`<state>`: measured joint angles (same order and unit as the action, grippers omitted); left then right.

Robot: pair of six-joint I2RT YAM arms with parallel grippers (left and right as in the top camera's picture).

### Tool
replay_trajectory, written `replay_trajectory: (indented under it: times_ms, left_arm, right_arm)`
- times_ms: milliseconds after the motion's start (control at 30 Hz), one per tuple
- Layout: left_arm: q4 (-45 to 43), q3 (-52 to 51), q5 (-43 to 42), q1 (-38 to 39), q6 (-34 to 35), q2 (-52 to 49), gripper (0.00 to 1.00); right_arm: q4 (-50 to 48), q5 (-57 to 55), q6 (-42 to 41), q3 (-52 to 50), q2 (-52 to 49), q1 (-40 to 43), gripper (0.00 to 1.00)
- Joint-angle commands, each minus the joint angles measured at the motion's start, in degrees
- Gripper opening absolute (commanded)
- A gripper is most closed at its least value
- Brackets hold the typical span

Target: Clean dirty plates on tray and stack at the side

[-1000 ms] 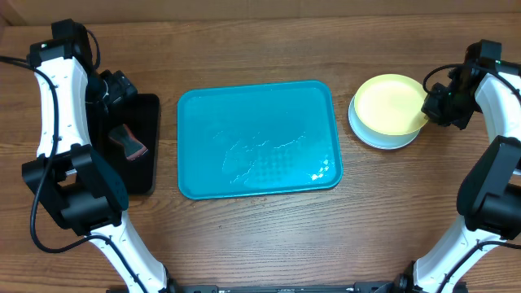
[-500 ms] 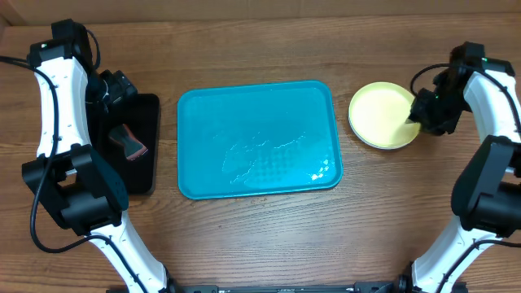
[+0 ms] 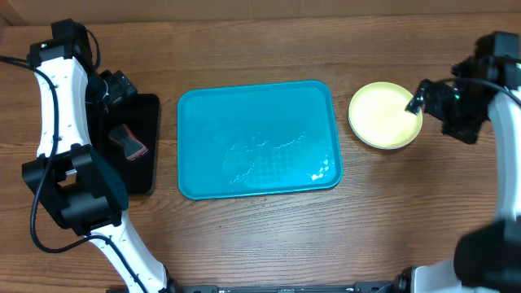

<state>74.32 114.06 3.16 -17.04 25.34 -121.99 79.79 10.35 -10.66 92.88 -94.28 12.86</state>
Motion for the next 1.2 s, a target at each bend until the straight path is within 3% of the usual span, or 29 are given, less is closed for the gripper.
replay_trajectory:
  times_ms: [0,367,533,933,1167]
  left_arm:
    - [-0.02,0.81,-0.39,-0.52,0.17,1.27,1.0]
    - [-0.02,0.81,-0.39,-0.52,0.17,1.27,1.0]
    - [-0.02,0.81,-0.39,-0.52,0.17,1.27,1.0]
    - [-0.02,0.81,-0.39,-0.52,0.17,1.27,1.0]
    - [-0.02,0.81,-0.39,-0.52,0.17,1.27,1.0]
  right_arm:
    - [3.1,0.46,-0.09,-0.63,5.84,-0.57,1.0]
    - [7.54,3.32,-0.09,-14.53,25.66,-11.02,1.0]
    - [13.79,3.17,-0.07,-14.56,26.4,-11.61,1.0]
    - [13.09,-0.7,-0.04,-14.56,26.23,-11.52,1.0]
    - [4.57,-0.83,0.17,-15.8,26.32,-11.61,1.0]
